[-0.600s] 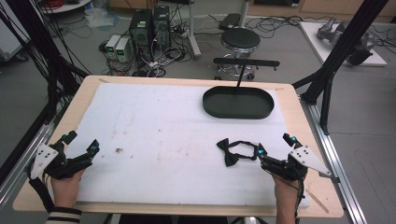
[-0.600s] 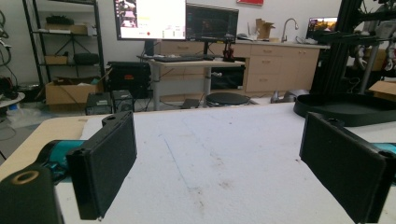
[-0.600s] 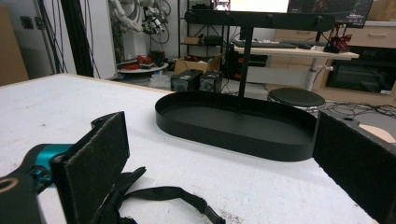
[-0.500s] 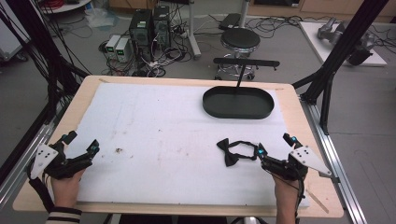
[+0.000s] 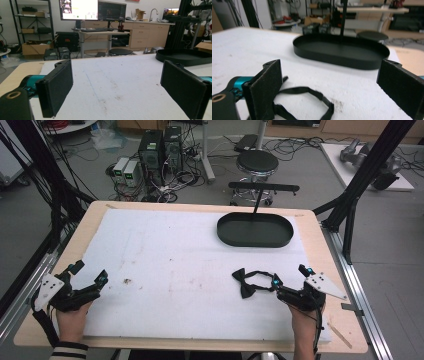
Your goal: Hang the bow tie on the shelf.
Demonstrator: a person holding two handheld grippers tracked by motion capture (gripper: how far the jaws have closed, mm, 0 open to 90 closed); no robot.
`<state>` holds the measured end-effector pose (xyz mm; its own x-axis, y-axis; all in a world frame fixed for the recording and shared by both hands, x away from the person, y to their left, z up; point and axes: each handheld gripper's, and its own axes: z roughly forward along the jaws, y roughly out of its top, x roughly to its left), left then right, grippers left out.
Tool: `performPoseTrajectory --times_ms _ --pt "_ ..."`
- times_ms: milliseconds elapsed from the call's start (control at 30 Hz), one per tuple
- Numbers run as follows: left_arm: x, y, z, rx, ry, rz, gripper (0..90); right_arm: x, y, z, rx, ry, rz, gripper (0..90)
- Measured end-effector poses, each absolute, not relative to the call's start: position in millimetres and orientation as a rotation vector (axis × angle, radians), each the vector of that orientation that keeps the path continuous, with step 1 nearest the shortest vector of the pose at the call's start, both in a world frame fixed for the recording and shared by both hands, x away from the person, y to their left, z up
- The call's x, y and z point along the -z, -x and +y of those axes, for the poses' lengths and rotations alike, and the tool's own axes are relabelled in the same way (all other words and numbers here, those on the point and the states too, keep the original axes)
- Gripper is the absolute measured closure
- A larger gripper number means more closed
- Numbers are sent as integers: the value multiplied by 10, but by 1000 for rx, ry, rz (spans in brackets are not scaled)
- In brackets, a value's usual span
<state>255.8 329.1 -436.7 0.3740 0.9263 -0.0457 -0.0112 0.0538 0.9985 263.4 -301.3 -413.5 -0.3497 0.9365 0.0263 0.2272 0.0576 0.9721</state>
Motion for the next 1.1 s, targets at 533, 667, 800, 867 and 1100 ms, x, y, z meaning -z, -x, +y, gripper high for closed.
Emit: performPoseTrajectory --times_ms 533,667,800,867,1100 --pt "4374 -2541 3300 -901 -1320 940 114 4351 -3016 -2986 -1145 -1368 1899 211" --pt "4379 -2535 3292 -900 -1327 937 114 4407 -3073 -2983 -1107 -1404 1932 282" --pt "4382 -2525 3293 -896 -1324 936 114 4457 -3107 -2975 -1096 -1415 1962 378" --pt "4382 -2520 3296 -898 -1328 936 114 4478 -3124 -2978 -1087 -1427 1973 419" --pt "4384 -2505 3307 -899 -1327 940 114 4492 -3138 -2975 -1077 -1433 1997 583"
